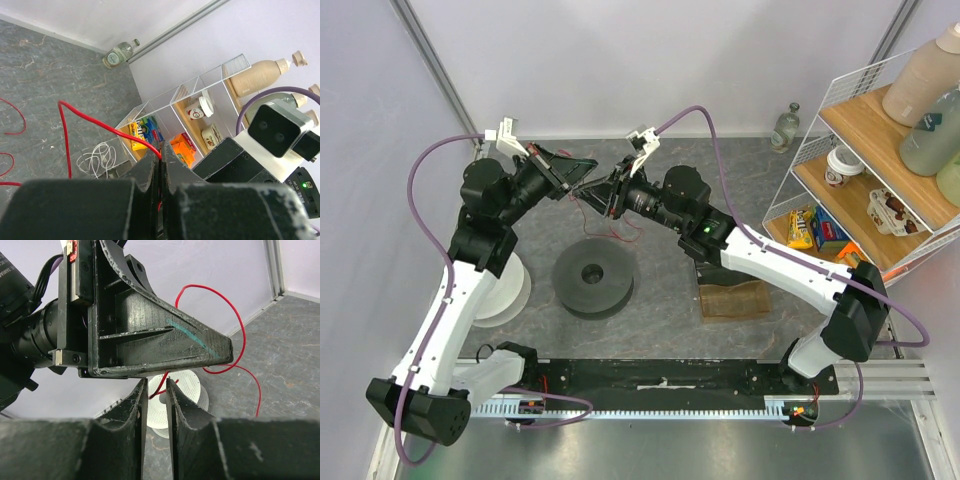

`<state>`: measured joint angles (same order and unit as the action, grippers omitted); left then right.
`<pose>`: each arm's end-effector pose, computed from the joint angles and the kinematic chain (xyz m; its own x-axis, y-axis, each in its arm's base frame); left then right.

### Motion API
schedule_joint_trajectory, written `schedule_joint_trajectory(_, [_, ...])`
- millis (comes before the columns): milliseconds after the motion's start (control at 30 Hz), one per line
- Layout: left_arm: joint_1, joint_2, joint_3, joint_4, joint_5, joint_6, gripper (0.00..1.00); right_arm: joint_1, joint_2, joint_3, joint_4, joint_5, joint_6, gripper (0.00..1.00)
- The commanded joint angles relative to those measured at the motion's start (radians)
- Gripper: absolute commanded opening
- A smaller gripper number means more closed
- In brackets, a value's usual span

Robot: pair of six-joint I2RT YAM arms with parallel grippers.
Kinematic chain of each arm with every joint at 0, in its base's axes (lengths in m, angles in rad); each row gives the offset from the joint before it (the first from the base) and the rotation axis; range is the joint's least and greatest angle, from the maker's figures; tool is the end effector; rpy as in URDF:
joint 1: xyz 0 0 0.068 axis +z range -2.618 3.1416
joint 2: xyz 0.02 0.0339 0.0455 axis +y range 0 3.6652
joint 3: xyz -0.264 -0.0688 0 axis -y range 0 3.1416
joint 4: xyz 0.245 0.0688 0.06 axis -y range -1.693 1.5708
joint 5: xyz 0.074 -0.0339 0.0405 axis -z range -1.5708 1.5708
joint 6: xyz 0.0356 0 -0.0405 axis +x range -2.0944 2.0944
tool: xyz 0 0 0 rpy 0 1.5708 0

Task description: Wrap the cables

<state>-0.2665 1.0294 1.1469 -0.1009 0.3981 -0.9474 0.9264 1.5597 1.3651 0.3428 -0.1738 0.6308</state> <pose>0.2154 -0.0731 0.4298 -0.4913 -0.6417 -0.5889 0.3730 0.4560 -0.8080 0.2215 0.3050 0.4051 -0.4534 0.3636 -0.8138 -0.7712 0.2978 0.5627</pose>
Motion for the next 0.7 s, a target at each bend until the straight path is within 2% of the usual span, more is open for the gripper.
schedule_joint_trajectory(0, [-0.004, -0.022, -0.010, 0.066, 0.007, -0.017, 0.02, -0.006, -0.012, 0.043, 0.015, 0.037, -0.026, 0.28])
schedule_joint_trajectory(133, [-0.004, -0.031, -0.018, 0.067, 0.015, -0.014, 0.02, -0.017, -0.023, 0.046, -0.010, 0.045, -0.043, 0.12])
schedule_joint_trajectory(167, [-0.004, -0.031, -0.018, 0.067, 0.016, -0.013, 0.02, -0.020, -0.027, 0.045, -0.022, 0.048, -0.049, 0.01])
schedule_joint_trajectory(233, [-0.004, -0.035, -0.018, 0.067, 0.015, -0.002, 0.02, -0.029, -0.042, 0.039, -0.050, 0.054, -0.063, 0.00])
schedule_joint_trajectory(267, [-0.004, -0.038, -0.019, 0.063, 0.018, 0.010, 0.06, -0.038, -0.055, 0.032, -0.065, 0.056, -0.069, 0.00])
schedule_joint_trajectory(367, [0.016, -0.049, -0.015, 0.009, 0.068, 0.090, 0.40, -0.086, -0.093, 0.011, -0.102, 0.030, -0.094, 0.00])
schedule_joint_trajectory(433, [0.038, -0.069, -0.016, -0.025, 0.142, 0.186, 0.57, -0.128, -0.134, -0.003, -0.137, 0.007, -0.106, 0.00])
schedule_joint_trajectory(533, [0.072, -0.112, -0.016, -0.107, 0.266, 0.329, 0.70, -0.205, -0.184, -0.043, -0.165, -0.062, -0.117, 0.00])
schedule_joint_trajectory(600, [0.093, -0.127, 0.008, -0.193, 0.399, 0.466, 0.75, -0.244, -0.200, -0.049, -0.198, -0.126, -0.147, 0.00])
schedule_joint_trajectory(667, [0.101, -0.120, 0.057, -0.284, 0.506, 0.640, 0.75, -0.267, -0.210, -0.043, -0.254, -0.214, -0.228, 0.00])
